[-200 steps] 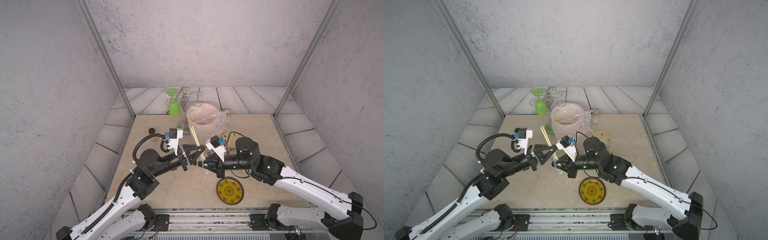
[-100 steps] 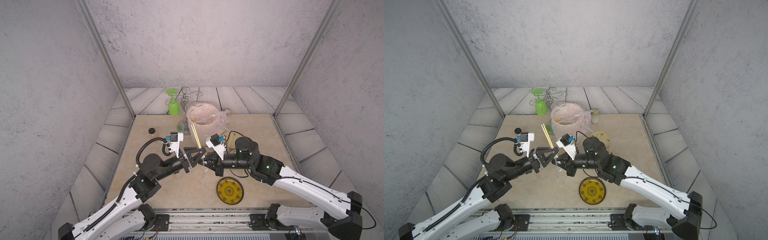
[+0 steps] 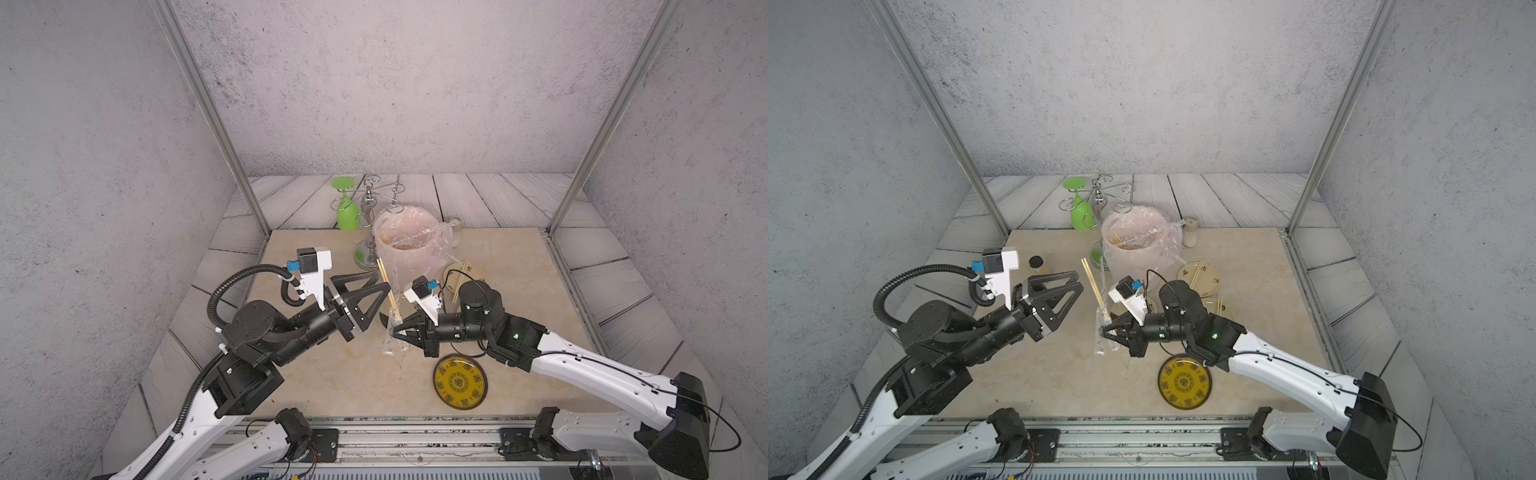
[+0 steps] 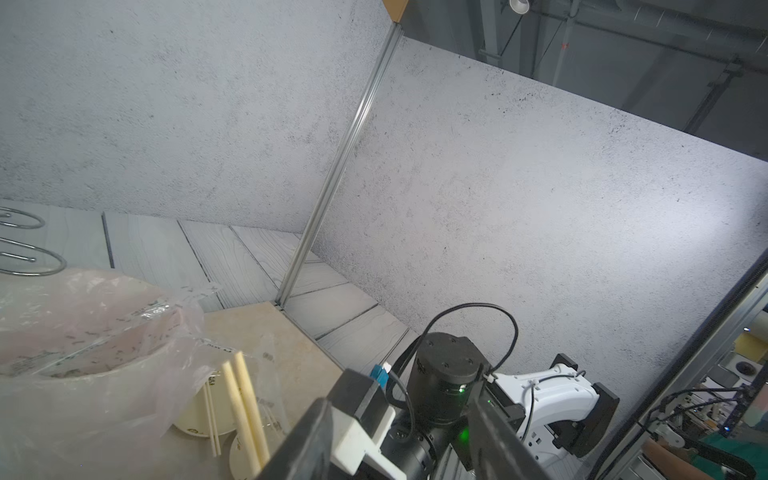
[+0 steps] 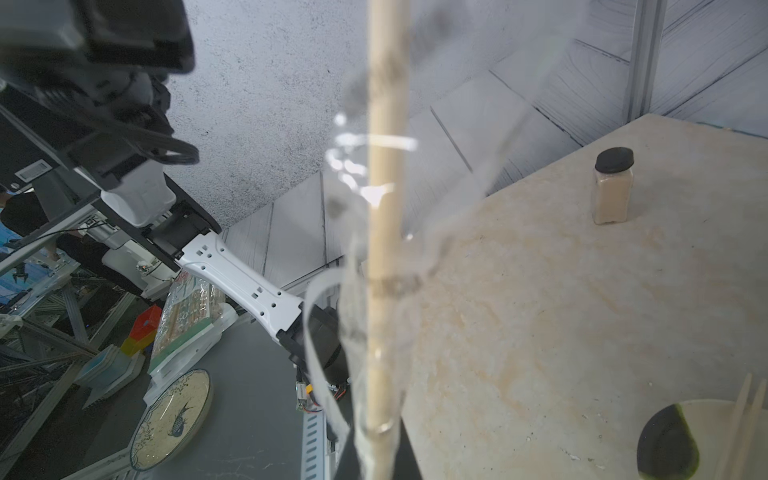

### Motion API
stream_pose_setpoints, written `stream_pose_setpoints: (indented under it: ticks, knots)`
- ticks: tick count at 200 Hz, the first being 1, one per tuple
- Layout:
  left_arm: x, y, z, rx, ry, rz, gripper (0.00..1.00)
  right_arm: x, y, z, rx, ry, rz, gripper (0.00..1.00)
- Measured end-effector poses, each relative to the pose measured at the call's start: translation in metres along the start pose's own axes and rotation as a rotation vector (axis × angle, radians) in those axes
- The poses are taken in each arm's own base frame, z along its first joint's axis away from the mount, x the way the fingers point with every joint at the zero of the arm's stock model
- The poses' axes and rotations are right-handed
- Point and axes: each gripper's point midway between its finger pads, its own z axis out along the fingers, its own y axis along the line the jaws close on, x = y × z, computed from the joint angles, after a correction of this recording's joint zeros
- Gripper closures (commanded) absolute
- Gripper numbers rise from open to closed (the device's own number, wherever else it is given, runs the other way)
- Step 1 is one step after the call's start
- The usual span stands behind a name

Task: Remove the packaging of disposable chopsticks
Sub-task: Remove the packet bag from the disposable chopsticks.

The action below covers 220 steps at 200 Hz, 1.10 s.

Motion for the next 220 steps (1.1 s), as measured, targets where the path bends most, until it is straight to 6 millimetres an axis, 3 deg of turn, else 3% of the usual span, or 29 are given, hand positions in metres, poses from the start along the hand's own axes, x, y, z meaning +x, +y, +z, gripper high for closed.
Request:
stream_pose_setpoints:
  ticks: [59,98,123,155,169,180,209,220]
  knots:
    - [0.021,0.035,0.006,-0.168,0.076,0.011,0.46,-0.002,0.006,-0.003,-0.019,-0.004,-0.007,1.00]
    - [0.028,0.044,0.014,-0.193,0.099,0.005,0.50,-0.006,0.015,-0.009,-0.048,-0.017,-0.021,1.00]
    - [0.036,0.046,0.021,-0.190,0.127,-0.011,0.58,-0.008,0.024,-0.013,-0.084,-0.019,-0.029,1.00]
    - [0.039,0.040,0.027,-0.146,0.140,-0.035,0.76,-0.006,0.029,-0.014,-0.112,-0.011,-0.026,1.00]
    - [0.037,0.035,0.028,-0.118,0.134,-0.039,0.86,-0.005,0.031,-0.014,-0.120,-0.007,-0.025,1.00]
    - [0.035,0.030,0.029,-0.097,0.129,-0.042,1.00,-0.003,0.030,-0.014,-0.121,-0.004,-0.021,1.00]
    - [0.036,0.027,0.028,-0.082,0.136,-0.048,1.00,-0.001,0.032,-0.017,-0.120,-0.010,-0.022,1.00]
    - [0.037,0.026,0.027,-0.078,0.138,-0.049,1.00,-0.001,0.033,-0.019,-0.121,-0.012,-0.023,0.92]
